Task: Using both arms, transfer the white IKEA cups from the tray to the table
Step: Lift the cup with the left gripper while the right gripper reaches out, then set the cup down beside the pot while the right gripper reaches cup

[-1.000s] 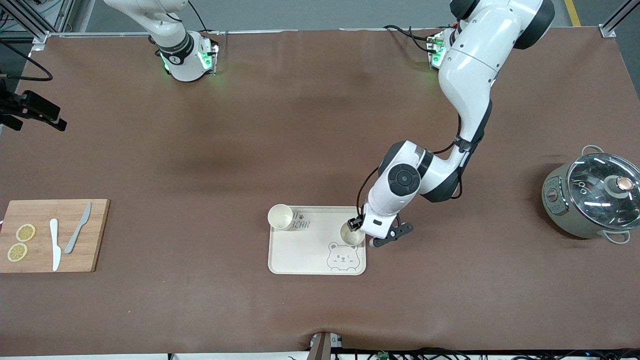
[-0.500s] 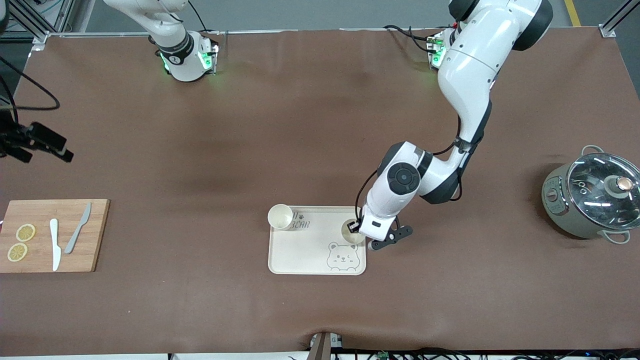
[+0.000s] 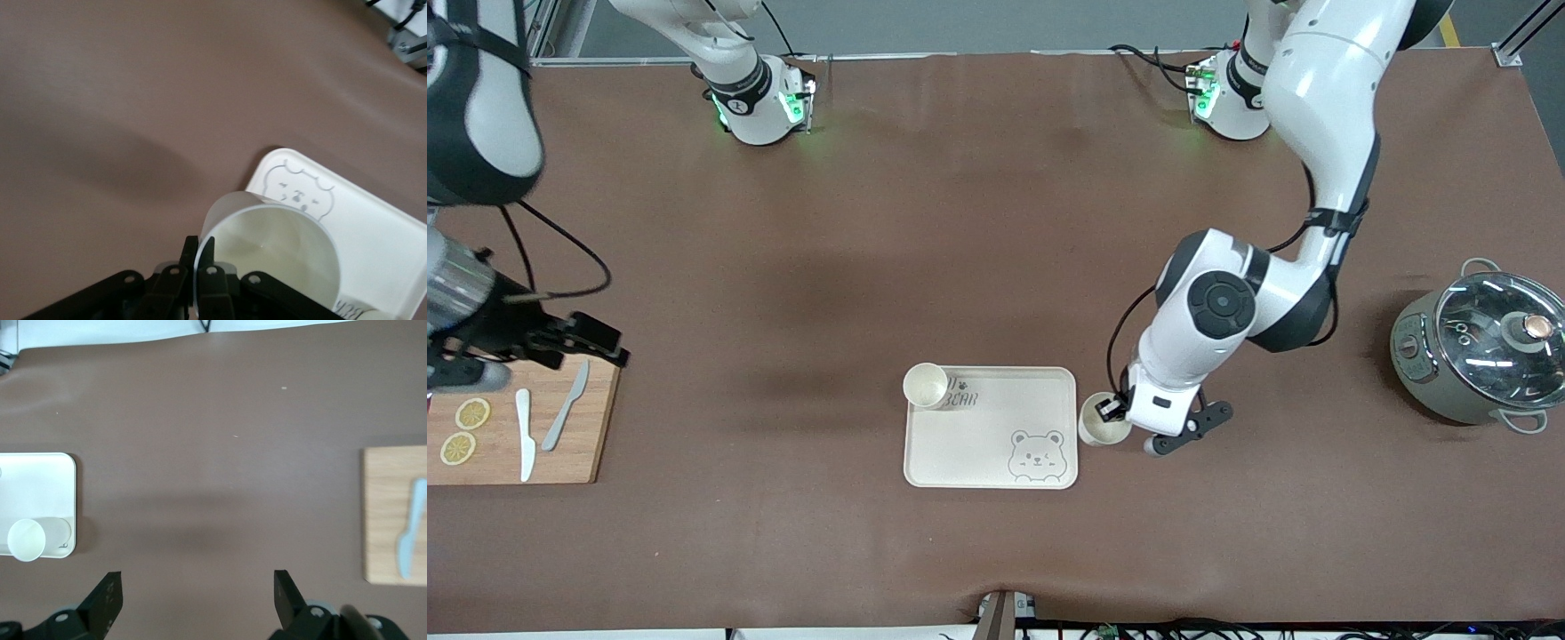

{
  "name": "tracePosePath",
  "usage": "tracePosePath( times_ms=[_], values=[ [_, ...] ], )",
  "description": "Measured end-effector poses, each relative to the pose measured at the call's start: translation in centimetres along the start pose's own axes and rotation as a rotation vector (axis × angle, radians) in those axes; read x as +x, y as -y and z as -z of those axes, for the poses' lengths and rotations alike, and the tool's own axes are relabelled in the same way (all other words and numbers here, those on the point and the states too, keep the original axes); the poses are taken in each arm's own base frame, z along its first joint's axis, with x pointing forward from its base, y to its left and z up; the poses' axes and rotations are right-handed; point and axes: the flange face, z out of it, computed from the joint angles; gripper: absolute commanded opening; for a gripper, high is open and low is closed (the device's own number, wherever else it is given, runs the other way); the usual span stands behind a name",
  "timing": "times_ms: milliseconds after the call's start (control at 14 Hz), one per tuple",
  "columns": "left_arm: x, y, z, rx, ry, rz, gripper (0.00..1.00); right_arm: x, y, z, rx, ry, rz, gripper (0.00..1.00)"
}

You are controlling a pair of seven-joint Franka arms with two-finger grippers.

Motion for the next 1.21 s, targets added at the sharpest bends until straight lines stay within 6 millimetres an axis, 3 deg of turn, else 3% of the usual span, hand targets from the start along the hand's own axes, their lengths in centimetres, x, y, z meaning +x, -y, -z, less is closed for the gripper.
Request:
tracePosePath(
  times_ms=[214,357,500,643,786,1071,1143,1214],
  values=[
    [0.6,3.6,0.1,0.088,0.05,0.029,0.0,1.3,0.5,-5.8,0.0,0.024,0.007,1.0],
    [1.1,7.1,-1.7,0.142,0.085,0.061,0.0,1.9,1.1,-10.1,-0.001,0.033,0.018,1.0],
    [1.7,11.0,-3.7,0.177,0.109,0.099,0.0,1.9,3.4,-14.3,0.001,0.062,0.05,1.0],
    [1.9,15.0,-5.9,0.156,0.089,0.132,0.0,1.5,5.6,-16.9,0.002,0.092,0.083,1.0],
    [1.9,18.8,-7.6,0.135,0.073,0.129,0.0,1.2,6.5,-18.1,0.002,0.112,0.097,1.0],
    [3.5,23.8,-8.6,0.131,0.078,0.089,0.0,0.2,7.1,-25.0,-0.003,0.171,0.092,1.0],
    [4.1,24.7,-8.5,0.128,0.078,0.073,0.08,-0.1,7.9,-26.0,-0.006,0.179,0.063,1.0],
    [4.7,25.5,-8.5,0.126,0.078,0.055,0.28,-0.4,9.1,-26.4,-0.009,0.184,0.022,1.0]
  ],
)
